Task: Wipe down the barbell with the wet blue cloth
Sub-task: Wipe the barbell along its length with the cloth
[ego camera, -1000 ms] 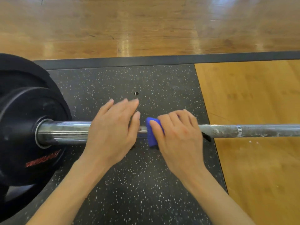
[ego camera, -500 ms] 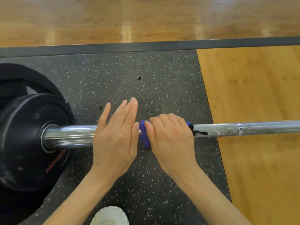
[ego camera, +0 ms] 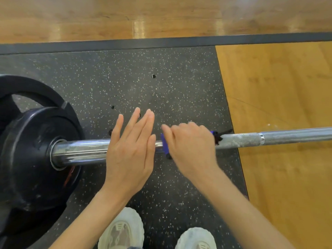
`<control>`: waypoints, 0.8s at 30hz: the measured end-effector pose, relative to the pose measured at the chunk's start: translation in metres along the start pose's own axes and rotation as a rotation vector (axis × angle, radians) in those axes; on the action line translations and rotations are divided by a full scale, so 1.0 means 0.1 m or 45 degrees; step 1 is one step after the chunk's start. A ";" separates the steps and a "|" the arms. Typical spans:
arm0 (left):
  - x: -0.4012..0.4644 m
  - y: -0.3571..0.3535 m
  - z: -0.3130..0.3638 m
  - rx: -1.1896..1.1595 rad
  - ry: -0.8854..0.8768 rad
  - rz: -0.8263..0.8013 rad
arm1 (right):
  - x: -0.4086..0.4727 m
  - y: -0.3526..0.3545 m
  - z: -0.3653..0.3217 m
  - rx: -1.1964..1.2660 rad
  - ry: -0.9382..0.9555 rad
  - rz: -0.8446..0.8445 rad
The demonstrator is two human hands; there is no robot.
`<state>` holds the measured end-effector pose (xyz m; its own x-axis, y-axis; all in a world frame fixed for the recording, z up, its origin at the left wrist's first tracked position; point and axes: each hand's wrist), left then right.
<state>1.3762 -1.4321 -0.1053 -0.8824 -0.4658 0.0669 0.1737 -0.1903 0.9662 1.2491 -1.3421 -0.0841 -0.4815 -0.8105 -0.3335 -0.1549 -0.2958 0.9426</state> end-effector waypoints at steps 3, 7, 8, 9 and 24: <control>0.03 -0.06 -0.02 0.047 0.004 0.039 | -0.16 -0.30 -0.06 0.325 0.058 0.418; 0.05 -0.07 -0.01 0.048 -0.007 0.093 | -0.38 -0.60 0.14 0.300 0.121 0.626; 0.06 -0.07 -0.01 0.052 -0.010 0.103 | -0.37 -0.62 0.13 0.293 0.107 0.645; 0.07 -0.07 -0.01 0.056 -0.016 0.109 | -0.34 -0.61 0.10 0.300 0.080 0.655; 0.24 -0.11 -0.08 0.036 -0.020 0.173 | -0.27 -0.83 -0.10 0.423 0.013 0.727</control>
<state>1.3564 -1.4483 -0.1160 -0.8583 -0.4719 0.2016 0.2801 -0.1016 0.9546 1.2833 -1.3010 -0.1532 -0.5590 -0.7990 0.2214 -0.1365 0.3521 0.9259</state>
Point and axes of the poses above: each hand's wrist, its own x-axis towards the middle knuckle, its own y-axis out of the back of the hand, z = x × y, and after that the axes turned 10 degrees about -z, right-handed
